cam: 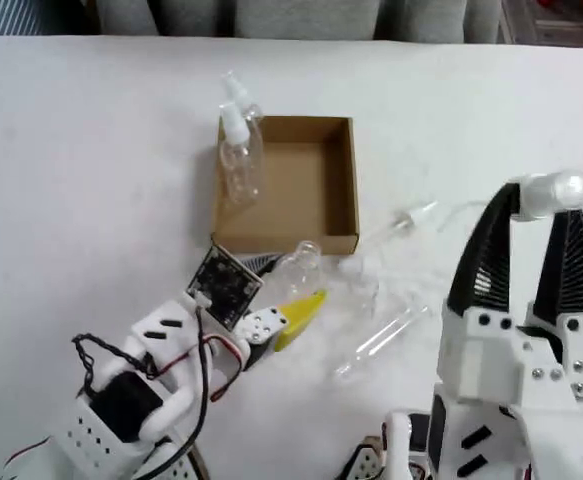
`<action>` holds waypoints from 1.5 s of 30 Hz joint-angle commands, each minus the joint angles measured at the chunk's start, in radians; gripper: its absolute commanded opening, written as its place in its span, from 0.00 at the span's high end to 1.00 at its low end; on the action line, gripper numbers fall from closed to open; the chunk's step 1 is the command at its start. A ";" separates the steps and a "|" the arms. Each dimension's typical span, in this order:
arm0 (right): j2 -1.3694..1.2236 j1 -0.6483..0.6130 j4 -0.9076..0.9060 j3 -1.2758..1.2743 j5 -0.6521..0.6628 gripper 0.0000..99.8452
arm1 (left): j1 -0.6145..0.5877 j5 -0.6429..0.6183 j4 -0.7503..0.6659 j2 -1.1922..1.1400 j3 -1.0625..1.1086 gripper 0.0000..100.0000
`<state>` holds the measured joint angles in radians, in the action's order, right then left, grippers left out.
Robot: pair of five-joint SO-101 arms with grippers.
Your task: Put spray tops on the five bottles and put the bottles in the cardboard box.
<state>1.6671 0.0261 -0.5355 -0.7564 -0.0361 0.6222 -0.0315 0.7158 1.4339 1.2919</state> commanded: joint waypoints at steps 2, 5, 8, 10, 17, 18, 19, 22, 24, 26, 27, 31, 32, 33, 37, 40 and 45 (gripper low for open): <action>-0.039 -0.073 0.193 0.005 -0.060 0.98 | 0.012 0.012 -0.029 0.021 -0.009 0.98; -0.111 -0.077 0.265 0.017 -0.144 0.98 | 0.004 0.020 -0.015 0.102 0.043 0.98; -0.166 -0.084 0.229 0.040 -0.222 0.98 | 0.005 0.020 -0.021 0.283 0.152 0.98; -0.183 -0.084 0.189 0.044 -0.296 0.98 | 0.004 0.018 -0.015 0.410 0.204 0.98; -0.185 -0.111 0.015 0.044 -0.411 0.98 | 0.007 0.018 -0.020 0.341 0.215 0.98; -0.185 -0.136 0.002 0.041 -0.410 0.98 | 0.008 0.018 -0.020 0.341 0.215 0.98; -0.185 -0.163 -0.015 0.041 -0.410 0.98 | 0.010 0.020 -0.021 0.341 0.215 0.98; -0.185 -0.237 -0.077 0.041 -0.348 0.98 | 0.008 0.020 -0.021 0.341 0.216 0.98; -0.185 -0.286 -0.125 0.041 -0.282 0.98 | 0.005 0.020 -0.021 0.341 0.216 0.98; -0.185 -0.317 -0.157 0.034 -0.252 0.98 | 0.007 0.020 -0.018 0.341 0.216 0.98; -0.185 -0.325 -0.160 0.023 -0.250 0.98 | 0.008 0.020 -0.017 0.341 0.218 0.98; -0.185 -0.334 -0.160 0.008 -0.250 0.98 | 0.010 0.021 -0.055 0.341 0.272 0.98; -0.185 -0.332 -0.160 0.008 -0.250 0.98 | 0.010 0.021 -0.074 0.341 0.281 0.98; -0.185 -0.331 -0.162 0.008 -0.250 0.98 | 0.008 0.021 -0.086 0.341 0.287 0.98; -0.185 -0.329 -0.165 0.006 -0.250 0.98 | 0.008 0.021 -0.087 0.341 0.288 0.98; -0.185 -0.328 -0.159 -0.025 -0.250 0.98 | 0.005 0.021 -0.089 0.341 0.290 0.98; -0.185 -0.328 -0.059 -0.126 -0.250 0.98 | 0.004 0.021 -0.087 0.341 0.292 0.98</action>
<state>1.4998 -0.2977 -0.6659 -0.8562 -0.2984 0.6206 -0.0207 0.6636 1.7822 1.5881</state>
